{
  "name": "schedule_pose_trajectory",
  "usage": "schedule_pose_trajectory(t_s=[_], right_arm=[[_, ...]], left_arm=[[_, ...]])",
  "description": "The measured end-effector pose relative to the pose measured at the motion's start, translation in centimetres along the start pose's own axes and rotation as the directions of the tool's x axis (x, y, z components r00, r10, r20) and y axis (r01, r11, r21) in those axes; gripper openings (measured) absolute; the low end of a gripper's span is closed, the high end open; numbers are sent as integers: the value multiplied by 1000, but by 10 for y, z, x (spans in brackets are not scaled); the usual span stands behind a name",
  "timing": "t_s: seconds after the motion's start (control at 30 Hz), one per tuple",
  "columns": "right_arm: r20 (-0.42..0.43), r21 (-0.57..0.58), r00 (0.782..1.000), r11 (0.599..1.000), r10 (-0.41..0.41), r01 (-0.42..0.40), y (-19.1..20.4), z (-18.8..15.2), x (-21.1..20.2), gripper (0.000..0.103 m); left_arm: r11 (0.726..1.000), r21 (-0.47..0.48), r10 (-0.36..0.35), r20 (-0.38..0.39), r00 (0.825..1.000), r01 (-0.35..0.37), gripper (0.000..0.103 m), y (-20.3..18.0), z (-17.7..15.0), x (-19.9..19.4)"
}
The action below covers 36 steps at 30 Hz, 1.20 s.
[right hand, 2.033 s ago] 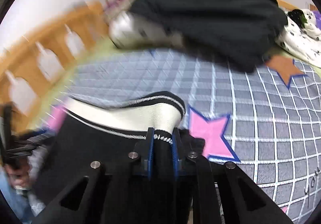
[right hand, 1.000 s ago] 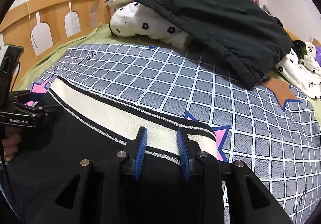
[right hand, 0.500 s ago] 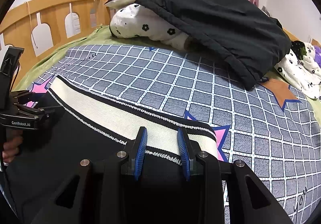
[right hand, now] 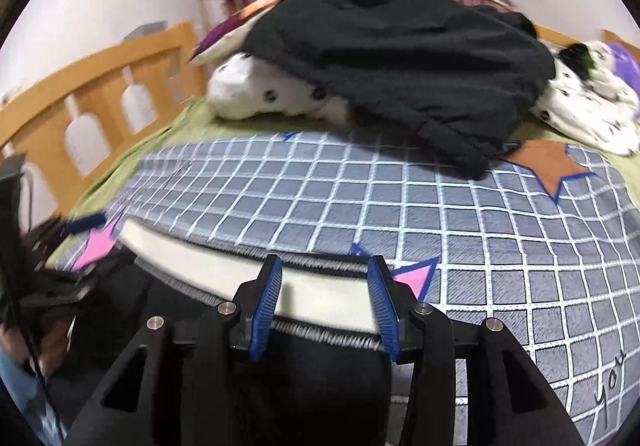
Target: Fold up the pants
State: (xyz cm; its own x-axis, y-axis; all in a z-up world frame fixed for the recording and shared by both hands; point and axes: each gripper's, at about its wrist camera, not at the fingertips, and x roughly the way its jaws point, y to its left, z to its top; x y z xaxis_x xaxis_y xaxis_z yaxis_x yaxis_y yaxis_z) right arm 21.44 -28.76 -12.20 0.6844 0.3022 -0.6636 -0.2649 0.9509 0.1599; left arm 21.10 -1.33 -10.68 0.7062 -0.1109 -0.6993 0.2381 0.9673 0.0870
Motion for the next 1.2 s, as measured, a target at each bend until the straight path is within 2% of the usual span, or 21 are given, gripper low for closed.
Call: schedule_pose_trajectory(t_s=[0.07,0.1,0.23,0.37,0.5,0.53,0.6,0.63,0.8,1.0,1.1,1.2], right_arm=[[-53,-22,999,1000,-9,8,3,0,16,55],[-74,-53,997,998,-30,26,7,-4,25,56],[-67,-112,995,992,-71,63,15,-11,28,58],[-71,-91,996,995,-50,43,10,-12,28,59],[-75,-145,993,986,-94,82,18,-13,21,59],[-73,-160,992,983,-105,92,21,-15,16,59],[-81,-195,990,976,-114,97,27,-21,4,59],[-85,-199,991,976,-107,88,29,-24,-2,59],[-131,-185,990,983,-44,19,38,-52,-36,59],[-161,-201,980,976,-115,82,53,-93,-70,59],[-184,-192,974,977,-129,93,56,-117,-89,59],[-196,-152,974,985,-114,84,57,-128,-100,59]], left_arm=[[1000,14,10,-88,996,-9,86,-3,-8,24],[1000,18,11,-100,995,-9,87,-4,-12,30],[1000,27,9,-89,996,-7,87,-7,-12,25],[1000,19,-3,-105,995,6,87,-8,-14,21],[999,35,-10,-118,993,14,89,-10,-26,-3],[999,26,-39,-136,990,43,90,-10,-31,-7],[991,-23,-133,-195,972,131,90,-8,-52,-21],[991,-25,-132,-191,973,130,90,-7,-60,-27],[996,-14,-88,-166,982,87,90,-12,-119,-80],[997,-53,-56,-136,989,49,90,7,-167,-136],[999,-39,-23,-166,986,17,90,11,-187,-142],[999,-1,50,-178,983,-51,90,11,-199,-143]])
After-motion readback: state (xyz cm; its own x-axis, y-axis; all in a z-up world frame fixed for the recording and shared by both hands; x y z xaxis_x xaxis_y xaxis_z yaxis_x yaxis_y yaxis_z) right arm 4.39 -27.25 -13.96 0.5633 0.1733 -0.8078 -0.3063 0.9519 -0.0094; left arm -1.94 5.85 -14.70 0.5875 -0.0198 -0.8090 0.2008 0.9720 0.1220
